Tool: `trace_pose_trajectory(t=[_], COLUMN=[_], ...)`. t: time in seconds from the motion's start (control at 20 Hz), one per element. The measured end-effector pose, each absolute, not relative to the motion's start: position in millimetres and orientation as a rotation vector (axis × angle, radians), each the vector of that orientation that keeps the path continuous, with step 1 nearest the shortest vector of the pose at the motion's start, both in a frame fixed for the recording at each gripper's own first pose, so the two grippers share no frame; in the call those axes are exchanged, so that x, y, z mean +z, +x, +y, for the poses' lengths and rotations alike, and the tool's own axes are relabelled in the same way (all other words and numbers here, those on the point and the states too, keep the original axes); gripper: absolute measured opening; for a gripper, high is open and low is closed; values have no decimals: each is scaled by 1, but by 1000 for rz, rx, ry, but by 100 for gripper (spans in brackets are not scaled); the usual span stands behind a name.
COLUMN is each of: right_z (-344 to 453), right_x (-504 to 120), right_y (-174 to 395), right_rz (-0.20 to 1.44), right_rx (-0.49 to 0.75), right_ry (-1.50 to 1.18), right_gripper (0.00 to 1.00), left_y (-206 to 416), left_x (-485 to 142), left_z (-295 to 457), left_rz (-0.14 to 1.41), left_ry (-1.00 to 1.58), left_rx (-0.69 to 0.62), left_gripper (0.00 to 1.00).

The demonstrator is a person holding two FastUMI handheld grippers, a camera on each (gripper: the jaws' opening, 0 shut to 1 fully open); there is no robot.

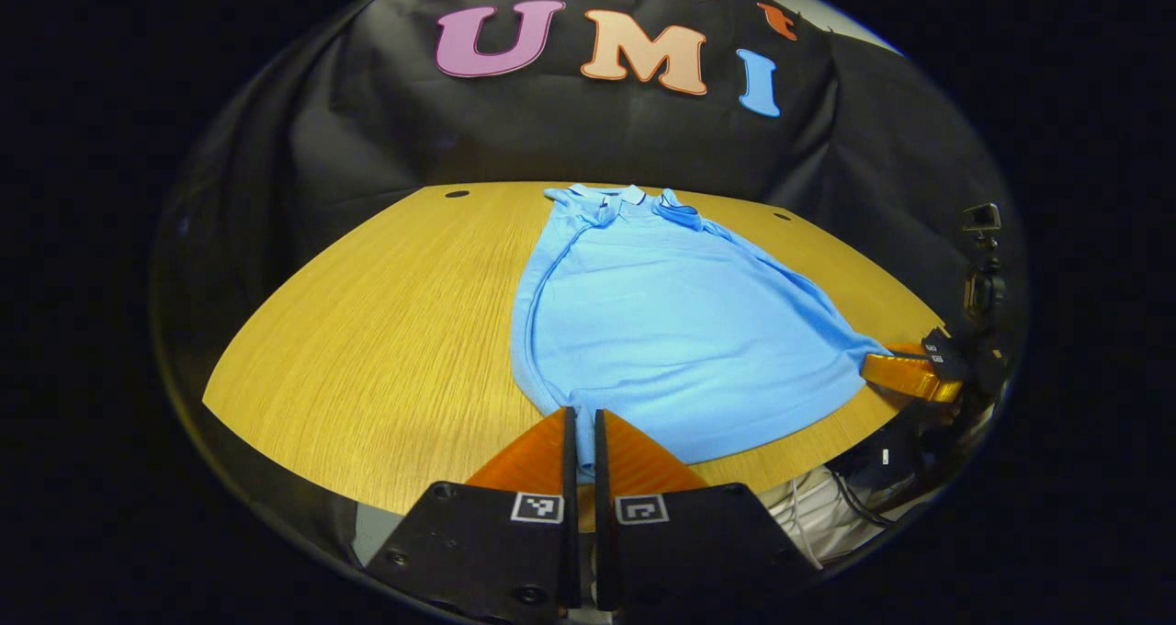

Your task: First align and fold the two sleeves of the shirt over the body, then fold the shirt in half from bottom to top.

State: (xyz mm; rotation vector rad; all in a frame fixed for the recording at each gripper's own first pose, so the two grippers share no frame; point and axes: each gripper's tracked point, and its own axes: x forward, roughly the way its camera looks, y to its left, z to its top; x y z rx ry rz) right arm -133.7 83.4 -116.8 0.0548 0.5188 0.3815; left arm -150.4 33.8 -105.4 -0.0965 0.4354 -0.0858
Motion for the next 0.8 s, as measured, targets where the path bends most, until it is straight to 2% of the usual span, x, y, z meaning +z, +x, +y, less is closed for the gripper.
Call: trace_pose_trajectory(t=[0.1, 0.2, 0.4, 0.8], right_z=[83, 85, 86, 89], right_x=[-116, -115, -116, -87], right_y=[-132, -131, -130, -99], right_rz=[508, 499, 502, 438], right_rx=[383, 385, 380, 352], right_ry=[41, 37, 50, 9], right_gripper=[9, 3, 3, 3], left_y=[-149, -150, -149, -130], left_x=[-106, -105, -104, -81], left_z=[33, 33, 33, 28], left_rz=[444, 448, 432, 384], left_ry=[-103, -95, -100, -114], left_rx=[-87, -89, -93, -131], left_gripper=[5, 5, 0, 0])
